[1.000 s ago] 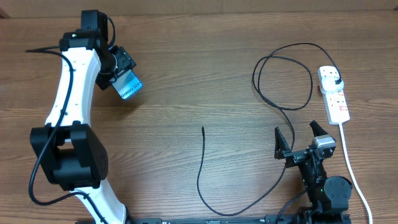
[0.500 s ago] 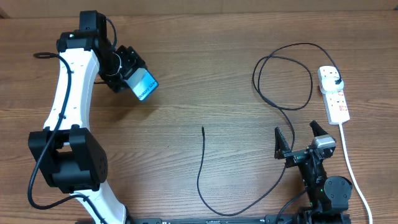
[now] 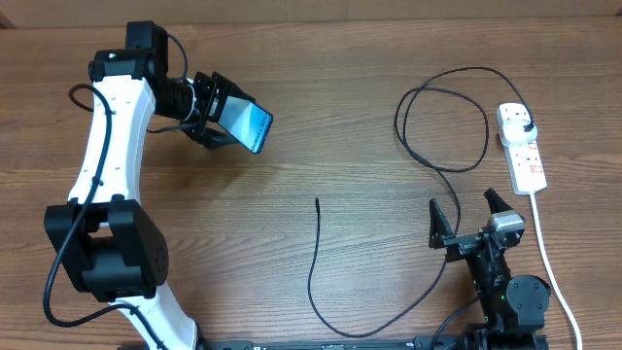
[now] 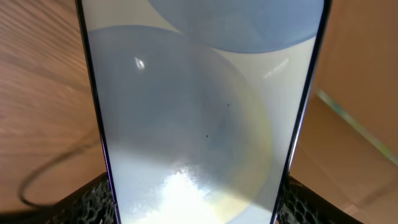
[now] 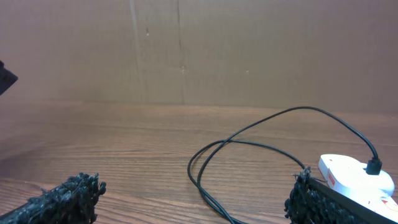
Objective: Plug charger to phone and switch on socket
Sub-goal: 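Lift the phone with the left gripper and tilt it upright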
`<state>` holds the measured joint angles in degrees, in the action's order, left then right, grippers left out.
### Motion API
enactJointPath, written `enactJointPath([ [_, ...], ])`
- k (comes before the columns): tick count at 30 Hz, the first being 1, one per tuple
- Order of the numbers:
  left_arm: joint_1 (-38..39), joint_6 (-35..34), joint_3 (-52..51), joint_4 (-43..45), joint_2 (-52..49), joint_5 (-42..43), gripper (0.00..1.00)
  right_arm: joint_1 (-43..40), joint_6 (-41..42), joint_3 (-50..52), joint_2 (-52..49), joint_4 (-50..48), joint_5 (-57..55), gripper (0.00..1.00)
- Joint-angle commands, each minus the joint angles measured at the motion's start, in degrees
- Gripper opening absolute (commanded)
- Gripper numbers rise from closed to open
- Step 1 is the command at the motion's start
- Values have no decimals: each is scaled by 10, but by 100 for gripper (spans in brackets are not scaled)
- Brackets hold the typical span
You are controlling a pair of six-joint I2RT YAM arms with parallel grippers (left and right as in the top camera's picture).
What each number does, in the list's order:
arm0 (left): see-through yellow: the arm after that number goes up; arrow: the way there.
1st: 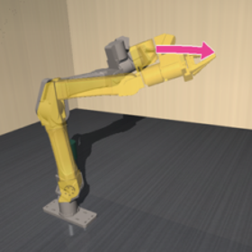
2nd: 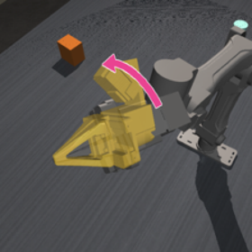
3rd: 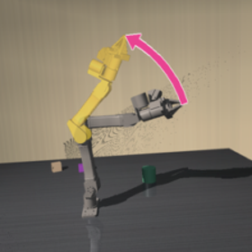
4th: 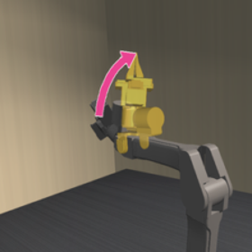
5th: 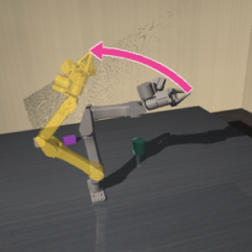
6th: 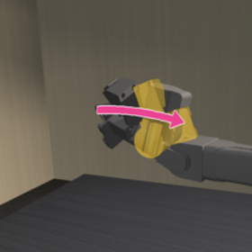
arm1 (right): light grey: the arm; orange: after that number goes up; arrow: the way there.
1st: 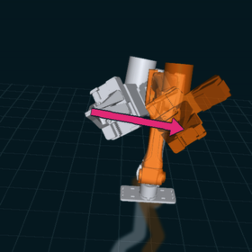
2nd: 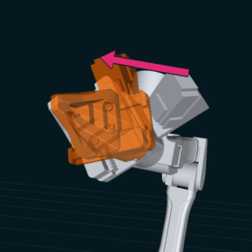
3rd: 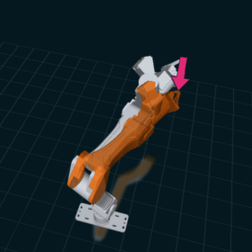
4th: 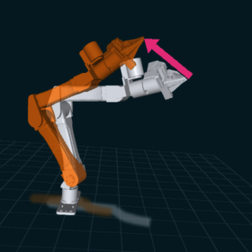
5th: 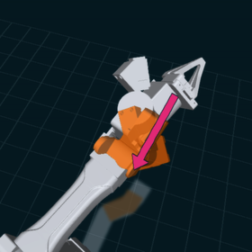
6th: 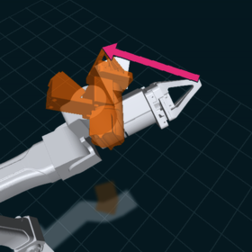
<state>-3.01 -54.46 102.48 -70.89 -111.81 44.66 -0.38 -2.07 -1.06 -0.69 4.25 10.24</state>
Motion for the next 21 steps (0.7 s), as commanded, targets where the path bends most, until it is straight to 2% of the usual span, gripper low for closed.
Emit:
enactJointPath([
  [1, 4, -26, 13, -8, 20, 118, 4, -3, 3, 6, 5, -3, -3, 100],
  [9, 4, -26, 13, -14, 20, 249, 4, -3, 3, 6, 5, -3, -3, 100],
  [21, 4, -31, 13, -24, 20, 376, 4, -3, 3, 6, 5, -3, -3, 100],
])
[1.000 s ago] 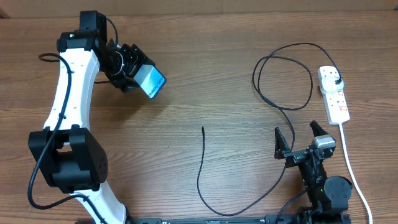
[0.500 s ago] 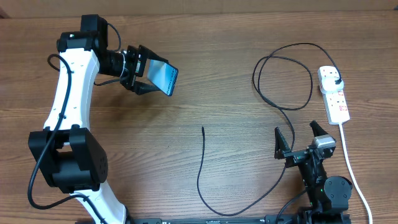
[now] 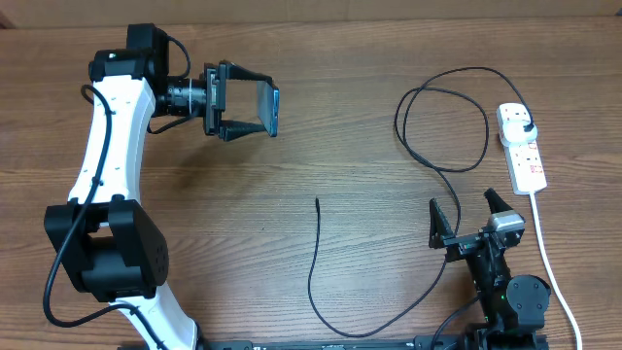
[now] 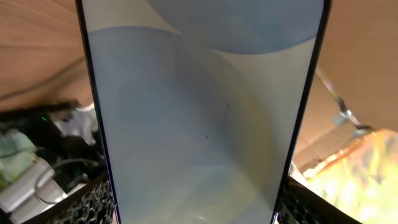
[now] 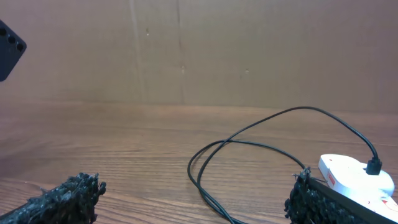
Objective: Plug charger to phone and switch on socket
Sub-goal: 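Lift the phone with the left gripper and tilt it upright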
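Observation:
My left gripper (image 3: pixel 255 104) is shut on the phone (image 3: pixel 272 109), holding it edge-on above the far left of the table. In the left wrist view the phone's screen (image 4: pixel 199 112) fills the frame between both fingers. The black charger cable (image 3: pixel 316 262) lies across the table, its free end near the middle (image 3: pixel 317 201) and its other end plugged into the white power strip (image 3: pixel 522 146) at the far right. My right gripper (image 3: pixel 469 216) stands open near the front edge, with nothing between its fingers; cable loops (image 5: pixel 249 149) and the strip (image 5: pixel 357 177) lie ahead of it.
A brown cardboard wall (image 5: pixel 199 50) backs the table. The strip's white lead (image 3: pixel 544 243) runs down the right side past my right arm.
My left wrist has turned: the phone, which faced up at an angle, now stands on edge and sits slightly further right. The right arm has not moved.

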`<state>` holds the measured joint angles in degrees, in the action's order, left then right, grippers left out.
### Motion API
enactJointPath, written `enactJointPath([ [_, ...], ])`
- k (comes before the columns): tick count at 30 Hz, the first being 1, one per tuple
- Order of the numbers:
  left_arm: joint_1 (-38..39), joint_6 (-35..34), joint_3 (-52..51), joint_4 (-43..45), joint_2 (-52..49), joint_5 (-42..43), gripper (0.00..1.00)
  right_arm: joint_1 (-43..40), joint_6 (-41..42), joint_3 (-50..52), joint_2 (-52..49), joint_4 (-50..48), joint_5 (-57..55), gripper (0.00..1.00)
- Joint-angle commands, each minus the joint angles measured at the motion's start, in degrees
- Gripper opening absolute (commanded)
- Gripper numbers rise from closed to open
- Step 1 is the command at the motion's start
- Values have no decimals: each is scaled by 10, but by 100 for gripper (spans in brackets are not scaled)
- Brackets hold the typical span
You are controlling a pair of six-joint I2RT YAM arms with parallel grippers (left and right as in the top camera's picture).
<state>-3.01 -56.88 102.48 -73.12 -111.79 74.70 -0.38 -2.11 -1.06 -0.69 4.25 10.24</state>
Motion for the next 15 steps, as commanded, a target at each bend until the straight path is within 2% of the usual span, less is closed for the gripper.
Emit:
enactJointPath([
  [1, 4, -11, 13, -2, 20, 79, 4, -3, 3, 6, 5, -3, -3, 100],
  [15, 4, -15, 13, -2, 20, 92, 4, -3, 3, 6, 5, -3, -3, 100],
])
